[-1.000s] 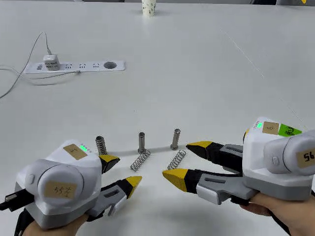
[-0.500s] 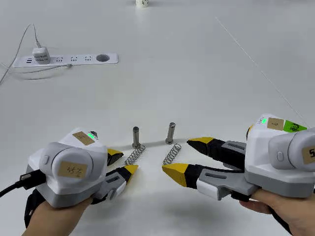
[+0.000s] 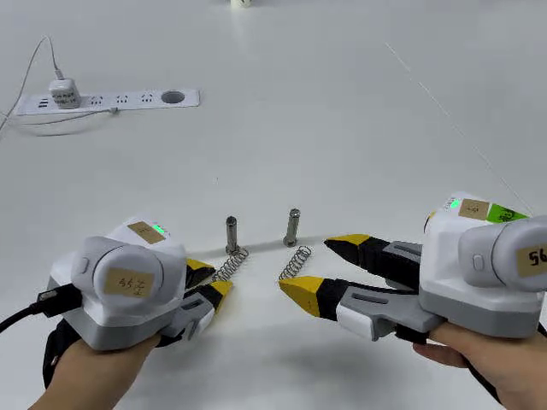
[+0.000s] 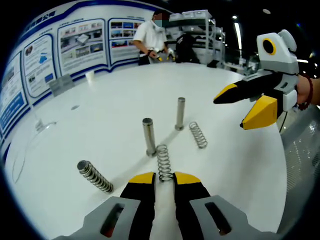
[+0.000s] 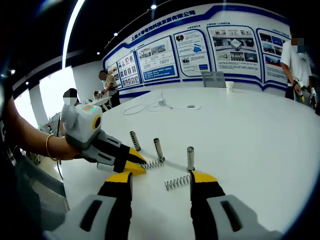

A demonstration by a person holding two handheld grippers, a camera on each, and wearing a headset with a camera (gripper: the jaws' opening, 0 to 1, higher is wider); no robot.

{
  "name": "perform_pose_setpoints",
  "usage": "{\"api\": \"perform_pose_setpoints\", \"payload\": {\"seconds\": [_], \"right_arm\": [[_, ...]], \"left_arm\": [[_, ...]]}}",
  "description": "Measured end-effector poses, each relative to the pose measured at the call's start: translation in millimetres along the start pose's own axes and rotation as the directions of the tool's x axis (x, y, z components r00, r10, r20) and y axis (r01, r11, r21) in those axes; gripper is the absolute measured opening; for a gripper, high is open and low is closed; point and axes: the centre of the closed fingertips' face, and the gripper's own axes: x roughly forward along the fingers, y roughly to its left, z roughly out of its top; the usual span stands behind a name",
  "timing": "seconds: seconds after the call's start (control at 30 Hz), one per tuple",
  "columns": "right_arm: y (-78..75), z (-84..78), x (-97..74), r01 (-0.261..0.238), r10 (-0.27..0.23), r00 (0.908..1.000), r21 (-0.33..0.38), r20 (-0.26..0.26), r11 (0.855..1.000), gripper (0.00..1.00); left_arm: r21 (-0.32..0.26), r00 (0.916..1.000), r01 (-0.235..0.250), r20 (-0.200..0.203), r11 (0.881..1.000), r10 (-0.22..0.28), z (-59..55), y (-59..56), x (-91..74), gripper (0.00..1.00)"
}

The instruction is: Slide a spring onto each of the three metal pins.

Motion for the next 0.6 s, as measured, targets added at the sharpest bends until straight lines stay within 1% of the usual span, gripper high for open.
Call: {"api": "perform_pose_setpoints", "payload": {"seconds": [0.2, 0.3, 0.4, 0.5, 0.6], "right_arm": [[-3.3, 1.2, -0.4, 0.017, -0.017, 0.9999, 0.018, 0.001, 1.000, 0.48], [-4.0, 2.2, -0.2, 0.020, -0.021, 0.9998, 0.042, 0.007, 0.999, 0.47], [-4.5, 2.7, 0.1, 0.016, -0.017, 0.9998, 0.089, 0.012, 0.996, 0.45], [-3.6, 6.0, -0.2, 0.014, -0.017, 0.9994, 0.112, 0.029, 0.994, 0.45], [-1.6, 8.2, 0.4, 0.005, -0.010, 0.9993, 0.133, 0.036, 0.991, 0.44]], "left_arm": [[0.007, 1.0000, -0.004, -0.001, 1.000, 0.004, -1.3, 0.0, -0.2, 0.11], [0.017, 1.0000, -0.002, -0.006, 1.000, 0.002, -1.9, -0.8, -1.4, 0.11], [0.009, 1.0000, -0.002, -0.008, 1.000, 0.002, -4.1, -2.2, -4.5, 0.11], [-0.009, 0.9999, -0.004, 0.012, 1.000, 0.004, -3.8, -3.7, -10.4, 0.10], [-0.006, 0.9993, -0.009, 0.035, 1.000, 0.009, -0.4, -5.0, -16.2, 0.10]]}}
